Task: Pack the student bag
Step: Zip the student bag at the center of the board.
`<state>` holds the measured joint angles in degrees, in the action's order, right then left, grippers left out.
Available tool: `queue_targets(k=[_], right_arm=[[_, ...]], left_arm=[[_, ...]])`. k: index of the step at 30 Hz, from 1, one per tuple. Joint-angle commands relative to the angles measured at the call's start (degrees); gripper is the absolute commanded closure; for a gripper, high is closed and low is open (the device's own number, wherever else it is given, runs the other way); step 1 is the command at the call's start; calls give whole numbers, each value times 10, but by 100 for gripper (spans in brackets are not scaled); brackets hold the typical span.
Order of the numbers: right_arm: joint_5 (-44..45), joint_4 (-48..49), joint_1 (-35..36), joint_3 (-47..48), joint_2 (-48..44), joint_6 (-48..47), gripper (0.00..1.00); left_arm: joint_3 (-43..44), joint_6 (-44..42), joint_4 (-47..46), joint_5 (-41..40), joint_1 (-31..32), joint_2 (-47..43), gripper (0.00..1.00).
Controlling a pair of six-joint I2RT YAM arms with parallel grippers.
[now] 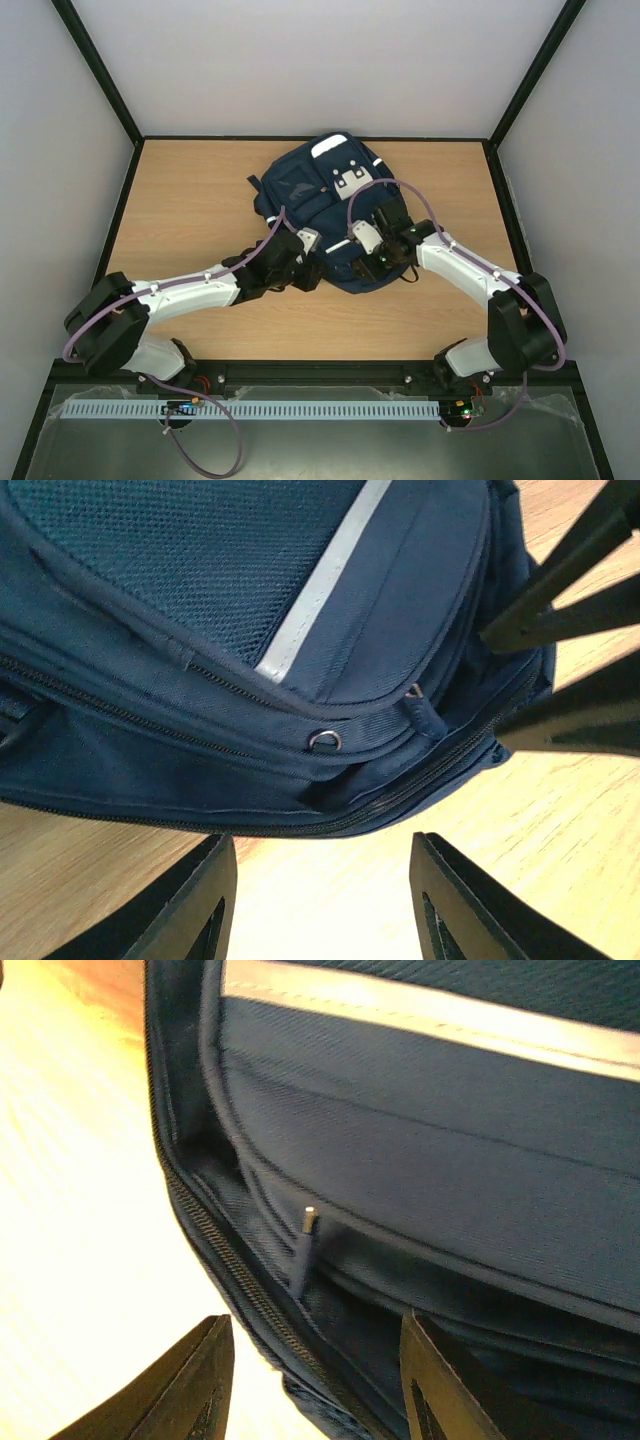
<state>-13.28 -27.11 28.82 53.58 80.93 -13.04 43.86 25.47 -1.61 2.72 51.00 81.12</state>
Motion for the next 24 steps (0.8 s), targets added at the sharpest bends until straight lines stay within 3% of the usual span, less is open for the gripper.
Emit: queue_targets(k=[1, 10, 16, 21, 24], right_arm=[[11, 3, 31, -12, 15, 7, 52], [21, 38, 48, -9, 68, 12, 56], [20, 61, 48, -14, 75, 17, 77], [16, 67, 48, -15, 78, 16, 94], [15, 69, 48, -20, 74, 15, 98]], left_arm=[[-5, 11, -2, -25, -2, 2, 49], [-17, 13, 6, -51, -6, -12, 49], [-25, 66, -26, -48, -30, -8, 48], [-20, 159, -76, -40, -50, 15, 42], [-24, 221, -120, -17, -61, 35, 42]])
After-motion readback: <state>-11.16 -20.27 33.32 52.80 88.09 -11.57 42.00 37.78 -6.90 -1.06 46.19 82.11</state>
